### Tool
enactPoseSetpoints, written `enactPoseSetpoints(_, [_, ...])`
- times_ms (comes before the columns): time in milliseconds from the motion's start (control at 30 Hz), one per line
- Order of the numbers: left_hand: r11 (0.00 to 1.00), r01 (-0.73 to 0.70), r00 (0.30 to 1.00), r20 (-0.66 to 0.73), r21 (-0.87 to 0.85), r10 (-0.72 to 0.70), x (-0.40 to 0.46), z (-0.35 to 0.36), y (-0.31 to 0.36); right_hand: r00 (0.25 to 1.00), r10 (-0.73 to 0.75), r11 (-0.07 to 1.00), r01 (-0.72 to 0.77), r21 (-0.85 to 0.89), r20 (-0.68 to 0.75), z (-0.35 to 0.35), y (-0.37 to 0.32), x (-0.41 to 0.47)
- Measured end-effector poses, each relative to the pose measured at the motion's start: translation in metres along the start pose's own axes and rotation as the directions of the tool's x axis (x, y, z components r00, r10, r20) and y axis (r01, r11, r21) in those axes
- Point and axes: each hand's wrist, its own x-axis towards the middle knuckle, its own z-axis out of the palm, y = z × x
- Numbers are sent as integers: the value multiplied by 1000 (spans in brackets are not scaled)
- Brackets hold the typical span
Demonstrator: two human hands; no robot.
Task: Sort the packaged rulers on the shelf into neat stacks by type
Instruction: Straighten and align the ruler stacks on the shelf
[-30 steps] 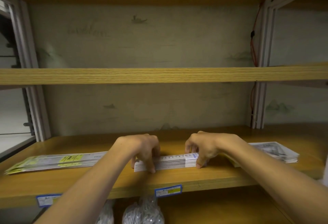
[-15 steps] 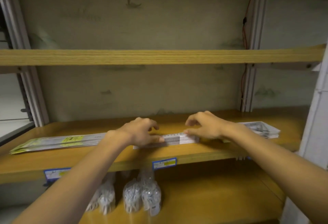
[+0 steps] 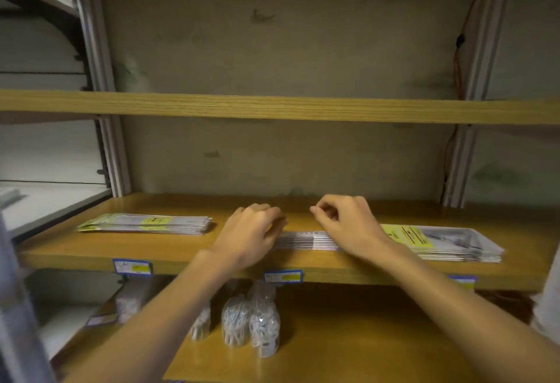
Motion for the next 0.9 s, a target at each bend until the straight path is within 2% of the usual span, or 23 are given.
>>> enactPoseSetpoints(100, [1000, 23, 996, -90, -5, -23, -14, 4, 6, 999, -20, 997, 22, 69, -32, 10, -6, -7])
enactPoseSetpoints(200, [998, 63, 995, -76, -28, -65, -28, 6, 0, 1000, -7, 992, 8, 129, -13, 19, -13, -16])
enactPoseSetpoints(333, [996, 82, 994, -63, -46, -85, -35, -3, -26, 999, -1, 995, -4, 104, 45, 24, -21, -12])
enactPoseSetpoints(900, [999, 31, 999, 7, 25, -31, -72, -73, -227, 998, 50, 996, -47, 75, -31, 119, -142, 51])
